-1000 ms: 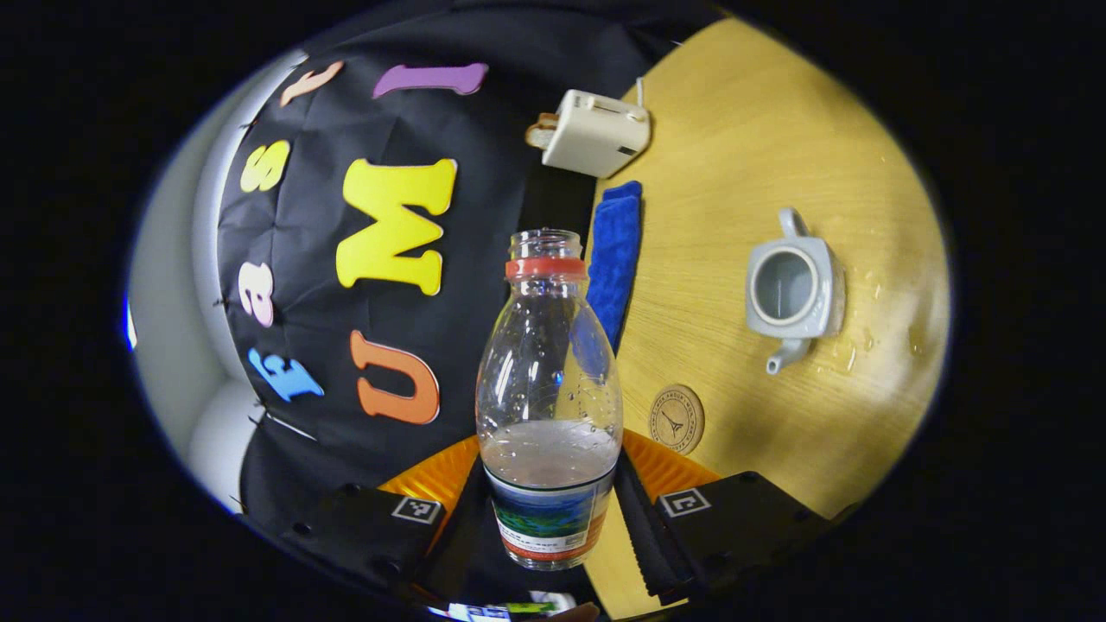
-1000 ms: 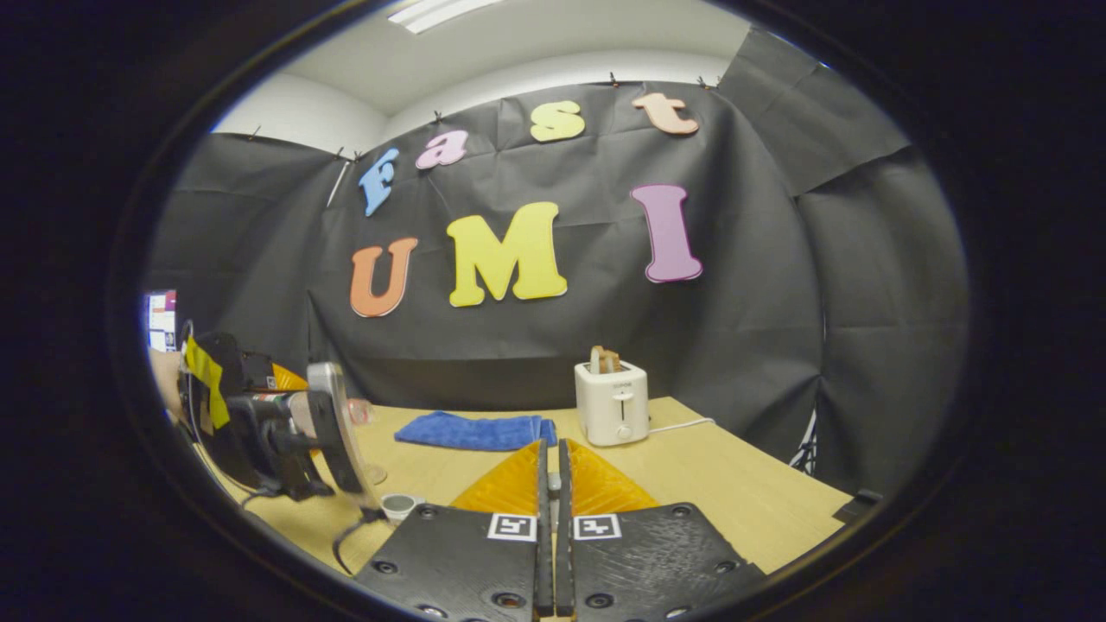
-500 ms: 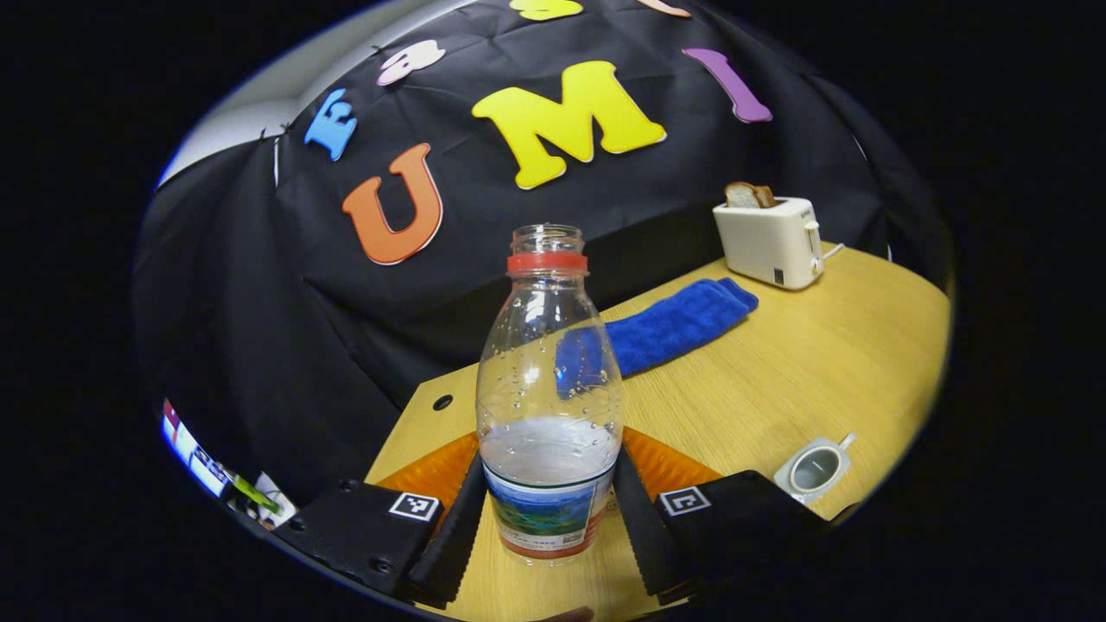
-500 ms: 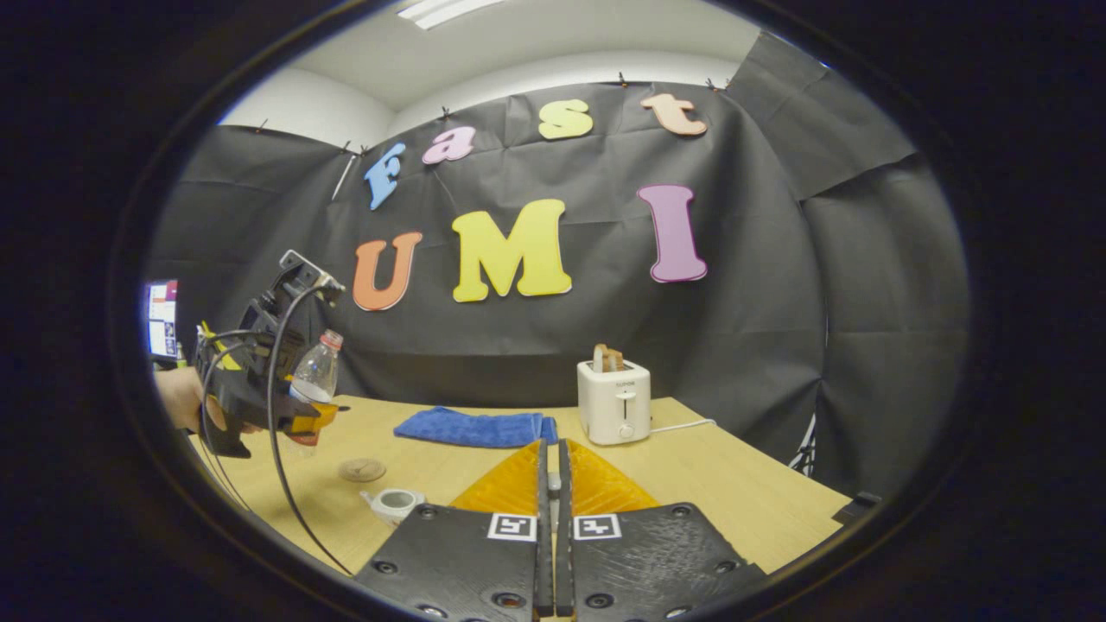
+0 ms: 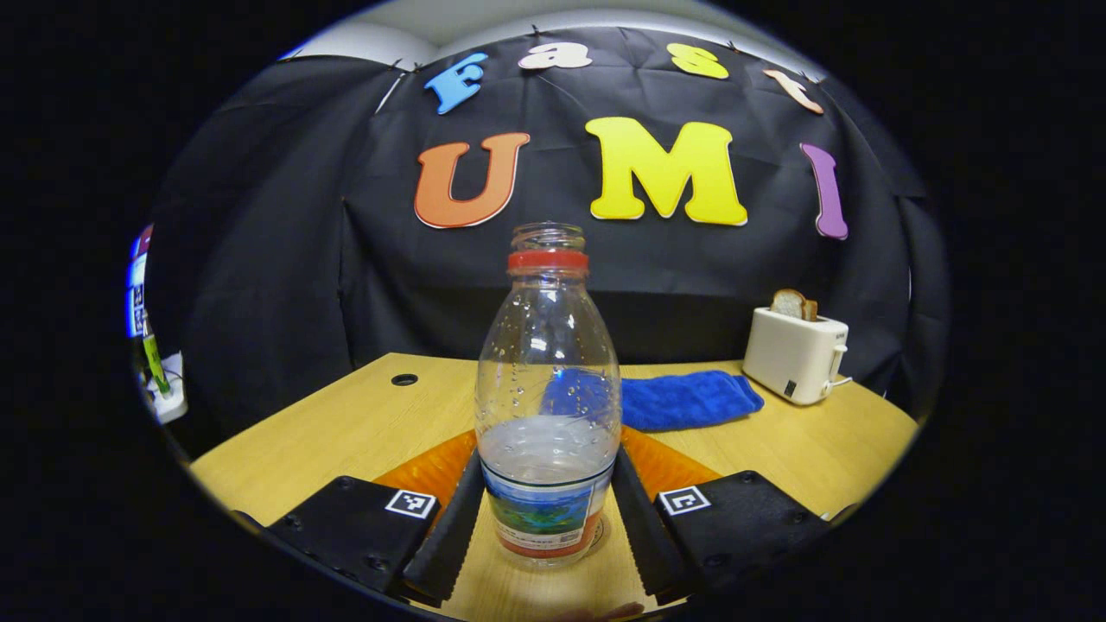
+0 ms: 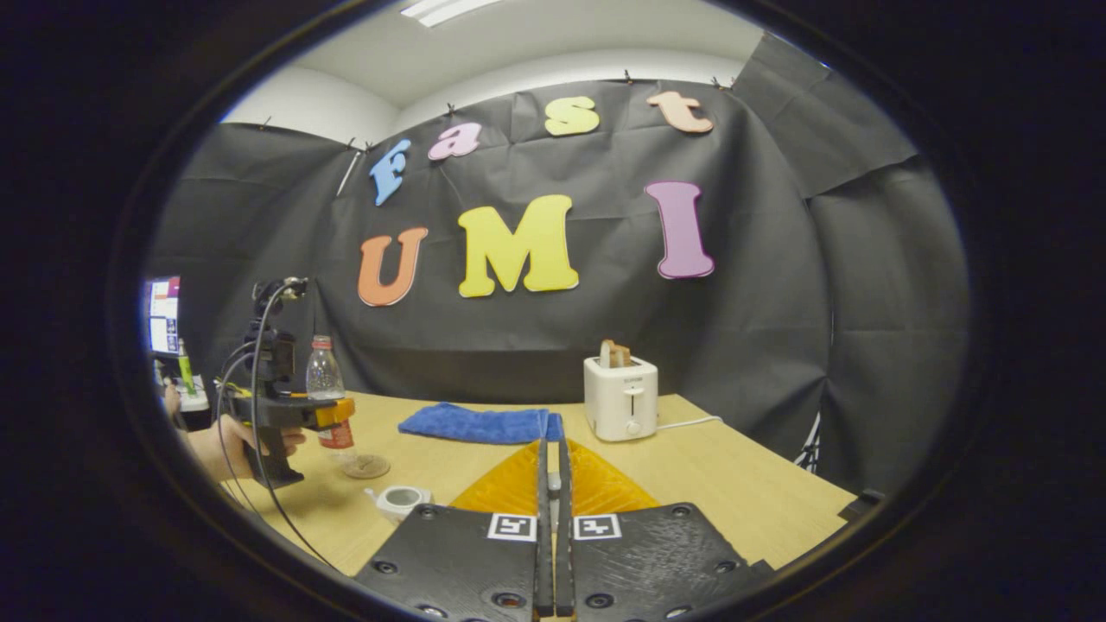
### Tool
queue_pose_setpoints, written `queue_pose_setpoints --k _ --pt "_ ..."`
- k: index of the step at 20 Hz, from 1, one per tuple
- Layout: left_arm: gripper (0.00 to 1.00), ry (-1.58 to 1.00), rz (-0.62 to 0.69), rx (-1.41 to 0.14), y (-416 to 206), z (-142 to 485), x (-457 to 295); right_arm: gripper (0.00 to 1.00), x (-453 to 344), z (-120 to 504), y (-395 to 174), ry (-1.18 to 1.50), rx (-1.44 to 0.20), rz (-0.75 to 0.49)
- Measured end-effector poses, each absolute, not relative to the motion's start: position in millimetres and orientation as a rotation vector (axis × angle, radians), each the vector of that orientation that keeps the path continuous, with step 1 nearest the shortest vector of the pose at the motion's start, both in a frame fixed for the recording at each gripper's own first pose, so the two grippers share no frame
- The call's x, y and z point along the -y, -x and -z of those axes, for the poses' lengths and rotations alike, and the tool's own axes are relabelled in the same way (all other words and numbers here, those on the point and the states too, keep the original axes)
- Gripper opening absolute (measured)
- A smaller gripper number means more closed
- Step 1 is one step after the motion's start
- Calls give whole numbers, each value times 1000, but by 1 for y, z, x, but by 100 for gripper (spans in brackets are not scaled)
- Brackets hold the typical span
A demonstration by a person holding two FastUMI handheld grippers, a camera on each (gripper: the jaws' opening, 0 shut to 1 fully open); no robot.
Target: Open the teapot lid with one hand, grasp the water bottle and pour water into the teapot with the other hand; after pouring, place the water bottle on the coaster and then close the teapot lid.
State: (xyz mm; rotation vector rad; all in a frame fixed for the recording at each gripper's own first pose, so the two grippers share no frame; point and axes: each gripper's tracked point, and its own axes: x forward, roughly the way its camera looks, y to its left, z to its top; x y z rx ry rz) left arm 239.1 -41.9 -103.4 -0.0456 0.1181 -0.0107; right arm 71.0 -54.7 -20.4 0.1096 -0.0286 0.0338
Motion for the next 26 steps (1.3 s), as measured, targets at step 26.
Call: queue_pose_setpoints --k 26 --pt "100 -42 108 -111 -243 150 55 2 25 61 -90 -17 -55 -41"
